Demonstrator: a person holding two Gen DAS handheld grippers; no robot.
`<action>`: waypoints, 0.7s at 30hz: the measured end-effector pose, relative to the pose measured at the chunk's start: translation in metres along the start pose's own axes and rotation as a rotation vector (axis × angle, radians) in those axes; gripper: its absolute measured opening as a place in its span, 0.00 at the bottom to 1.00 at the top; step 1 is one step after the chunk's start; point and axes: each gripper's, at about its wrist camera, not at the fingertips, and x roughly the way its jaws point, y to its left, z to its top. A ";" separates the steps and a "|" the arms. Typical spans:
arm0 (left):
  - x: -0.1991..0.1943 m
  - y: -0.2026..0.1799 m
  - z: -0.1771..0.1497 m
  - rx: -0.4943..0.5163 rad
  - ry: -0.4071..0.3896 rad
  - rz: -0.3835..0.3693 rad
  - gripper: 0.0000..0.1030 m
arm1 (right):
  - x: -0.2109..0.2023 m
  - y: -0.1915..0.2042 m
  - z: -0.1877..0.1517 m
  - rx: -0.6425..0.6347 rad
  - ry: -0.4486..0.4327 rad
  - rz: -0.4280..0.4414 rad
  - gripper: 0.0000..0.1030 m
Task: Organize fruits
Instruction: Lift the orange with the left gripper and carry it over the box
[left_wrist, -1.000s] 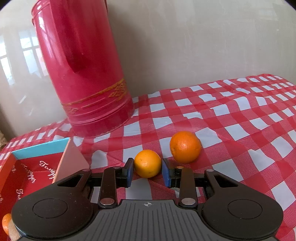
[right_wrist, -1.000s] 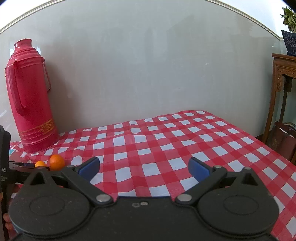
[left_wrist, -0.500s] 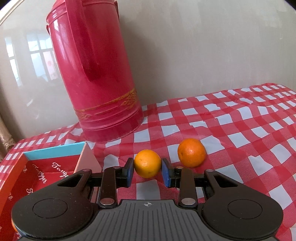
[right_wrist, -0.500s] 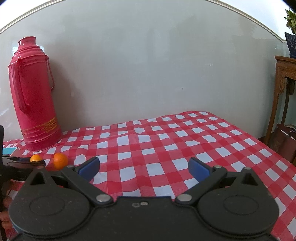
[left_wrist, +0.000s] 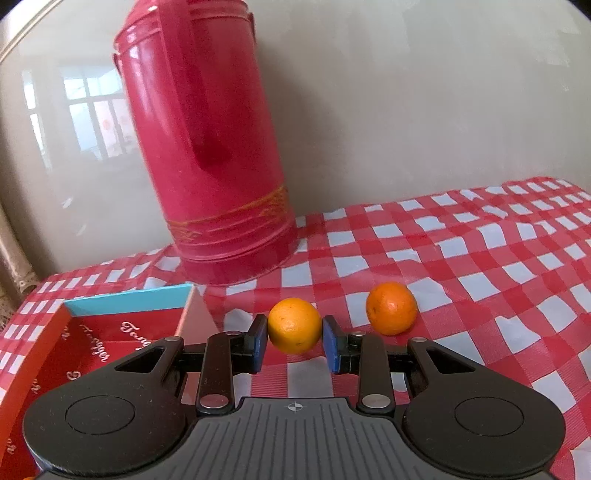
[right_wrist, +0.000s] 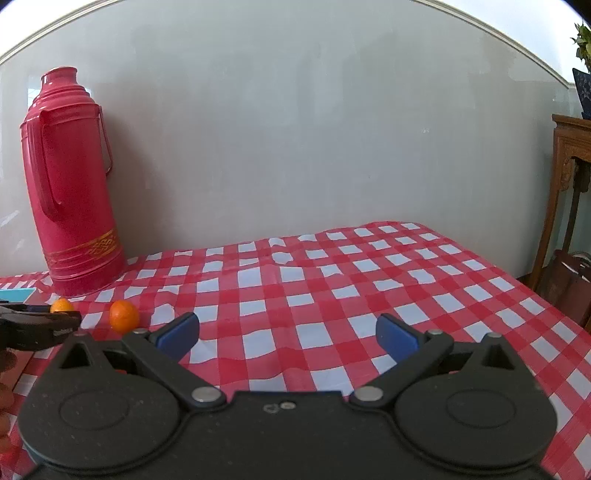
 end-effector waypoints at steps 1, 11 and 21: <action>-0.002 0.002 0.000 -0.004 -0.003 0.006 0.31 | 0.000 0.000 0.000 0.000 -0.002 -0.003 0.94; -0.014 0.022 0.002 -0.054 -0.013 0.047 0.31 | -0.002 0.000 0.001 0.009 -0.038 -0.088 0.94; -0.029 0.054 0.001 -0.113 -0.031 0.134 0.31 | -0.002 0.009 0.000 -0.005 -0.028 -0.054 0.94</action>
